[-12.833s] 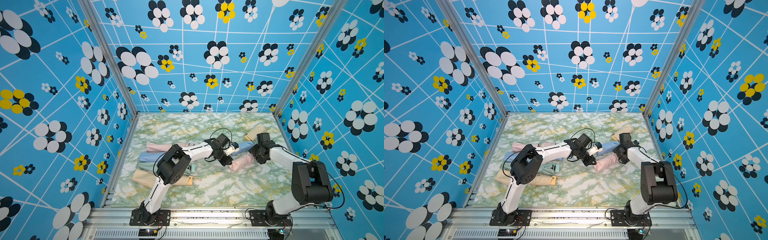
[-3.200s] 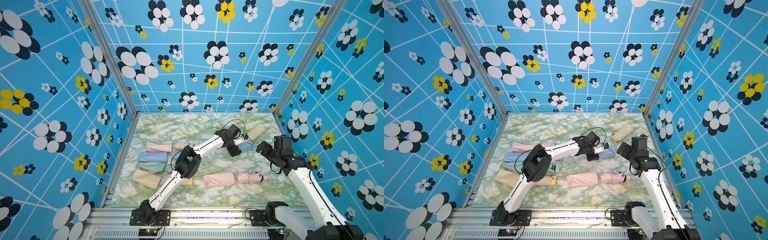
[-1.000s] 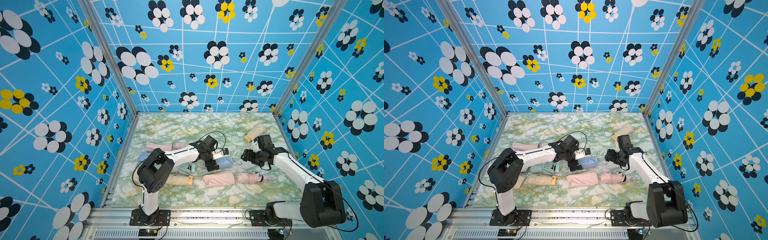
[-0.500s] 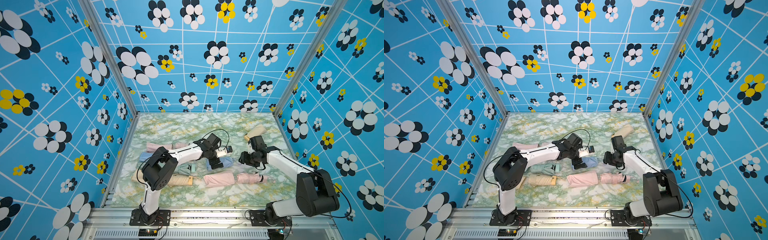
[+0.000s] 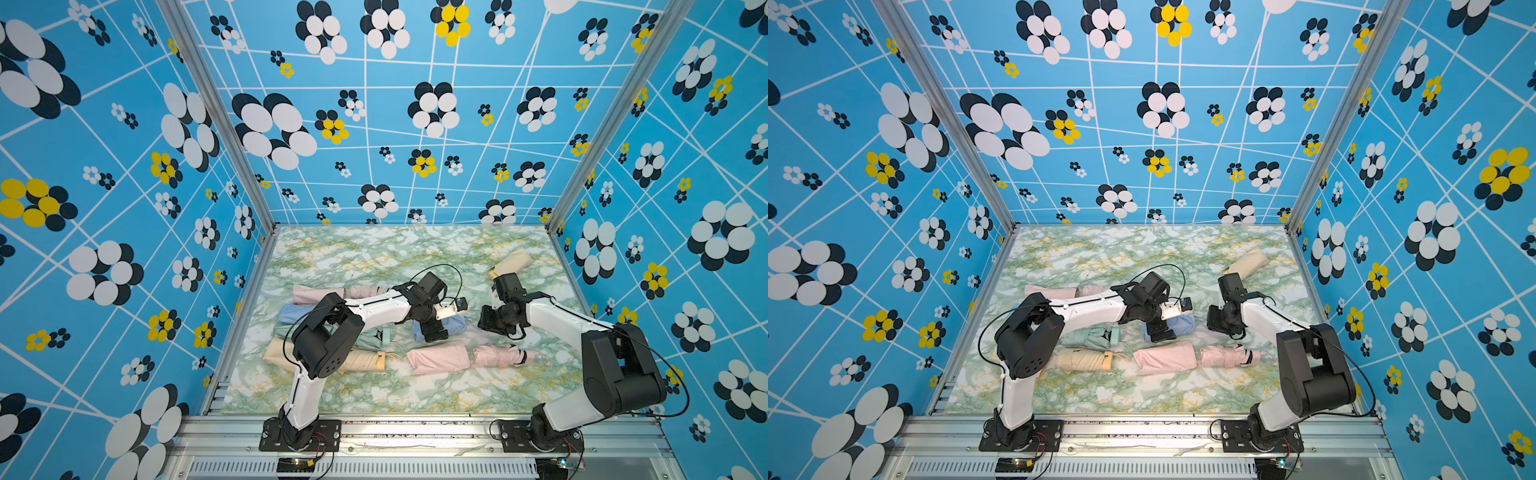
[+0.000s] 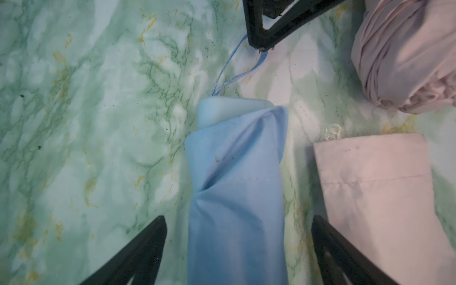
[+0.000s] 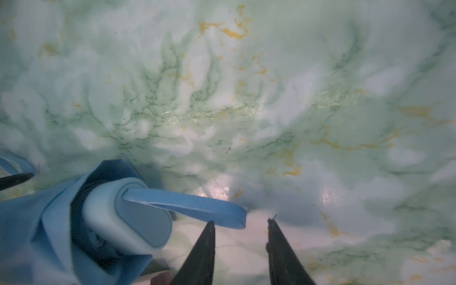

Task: Take umbrellas out of sleeves
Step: Move the umbrella to the center of the board, then take out the umbrella from the umbrella sleeve.

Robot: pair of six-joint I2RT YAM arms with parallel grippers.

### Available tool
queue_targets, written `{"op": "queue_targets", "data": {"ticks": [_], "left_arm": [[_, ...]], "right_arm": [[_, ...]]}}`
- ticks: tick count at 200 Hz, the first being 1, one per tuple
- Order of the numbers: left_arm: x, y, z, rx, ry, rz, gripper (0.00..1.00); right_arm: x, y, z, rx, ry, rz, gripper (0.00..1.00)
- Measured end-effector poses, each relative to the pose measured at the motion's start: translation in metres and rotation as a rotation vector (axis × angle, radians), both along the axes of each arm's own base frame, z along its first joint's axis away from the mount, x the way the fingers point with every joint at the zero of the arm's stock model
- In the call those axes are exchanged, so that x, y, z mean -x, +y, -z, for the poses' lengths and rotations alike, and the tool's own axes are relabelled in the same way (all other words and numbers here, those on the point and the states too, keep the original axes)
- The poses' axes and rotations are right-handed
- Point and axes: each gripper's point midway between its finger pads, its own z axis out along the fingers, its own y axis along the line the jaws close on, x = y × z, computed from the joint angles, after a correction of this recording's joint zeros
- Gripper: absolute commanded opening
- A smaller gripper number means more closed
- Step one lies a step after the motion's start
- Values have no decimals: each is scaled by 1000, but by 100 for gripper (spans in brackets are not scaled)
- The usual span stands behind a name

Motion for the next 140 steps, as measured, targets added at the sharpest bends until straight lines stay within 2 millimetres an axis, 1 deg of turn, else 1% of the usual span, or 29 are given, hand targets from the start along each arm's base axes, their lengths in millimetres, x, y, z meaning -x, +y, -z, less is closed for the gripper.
{"op": "queue_targets", "data": {"ticks": [9, 43, 59, 86, 115, 140], "left_arm": [[0, 0, 2, -4, 2, -1, 92], [0, 1, 3, -7, 3, -3, 91], [0, 1, 4, -7, 5, -4, 91], [0, 1, 5, -8, 6, -4, 91], [0, 2, 11, -20, 14, -5, 90], [0, 2, 14, -26, 14, -8, 89]], "right_arm": [[0, 0, 2, 2, 5, -1, 30], [-4, 0, 4, 10, 11, 2, 27], [-6, -1, 5, 14, 13, 4, 21], [-8, -1, 8, 20, 21, 7, 19], [-10, -2, 8, 24, 17, 9, 18], [-10, -2, 8, 24, 14, 9, 13]]}}
